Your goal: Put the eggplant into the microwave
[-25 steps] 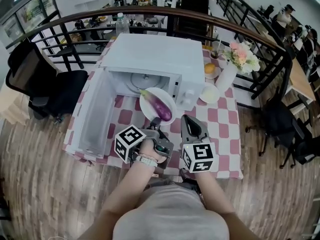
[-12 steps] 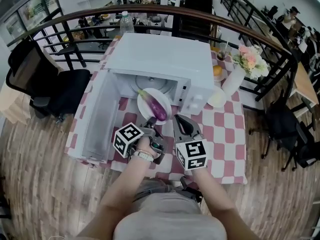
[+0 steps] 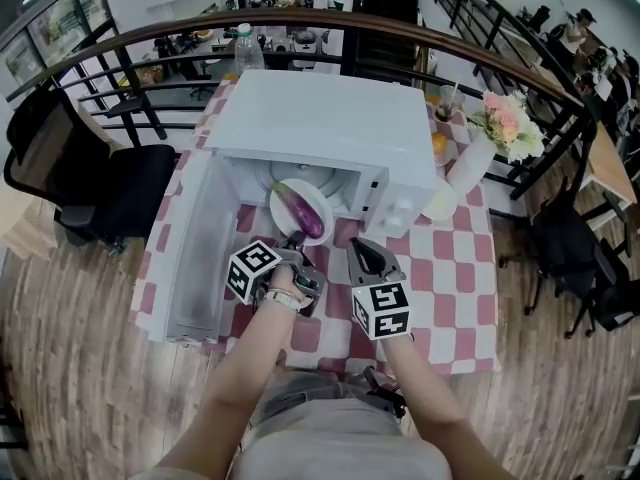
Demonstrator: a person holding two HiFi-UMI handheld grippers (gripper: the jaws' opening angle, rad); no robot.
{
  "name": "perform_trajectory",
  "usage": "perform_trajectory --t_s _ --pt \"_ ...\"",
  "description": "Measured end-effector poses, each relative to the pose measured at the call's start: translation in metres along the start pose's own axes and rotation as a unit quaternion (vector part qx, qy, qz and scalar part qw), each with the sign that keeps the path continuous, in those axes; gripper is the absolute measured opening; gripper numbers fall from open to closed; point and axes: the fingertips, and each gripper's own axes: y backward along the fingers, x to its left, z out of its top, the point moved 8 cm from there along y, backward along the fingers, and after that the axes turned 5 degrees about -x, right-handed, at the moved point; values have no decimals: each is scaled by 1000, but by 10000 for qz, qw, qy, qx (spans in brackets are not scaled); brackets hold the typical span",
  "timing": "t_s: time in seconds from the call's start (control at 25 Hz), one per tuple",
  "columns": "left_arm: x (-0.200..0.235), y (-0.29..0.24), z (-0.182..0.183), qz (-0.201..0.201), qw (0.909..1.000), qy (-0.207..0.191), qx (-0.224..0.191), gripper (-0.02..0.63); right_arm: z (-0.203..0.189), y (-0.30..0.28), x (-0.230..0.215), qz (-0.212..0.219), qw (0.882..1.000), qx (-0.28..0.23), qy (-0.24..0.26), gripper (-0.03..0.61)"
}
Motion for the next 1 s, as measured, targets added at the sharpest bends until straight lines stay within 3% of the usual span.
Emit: perform_trajectory --t_s 0.44,1.0 --pt "7 -31 8 61 9998 122 123 18 -2 -23 9 177 9997 130 -58 25" --pt "-10 -71 25 54 9998 146 131 18 -11 -24 2 -81 9993 268 -254 25"
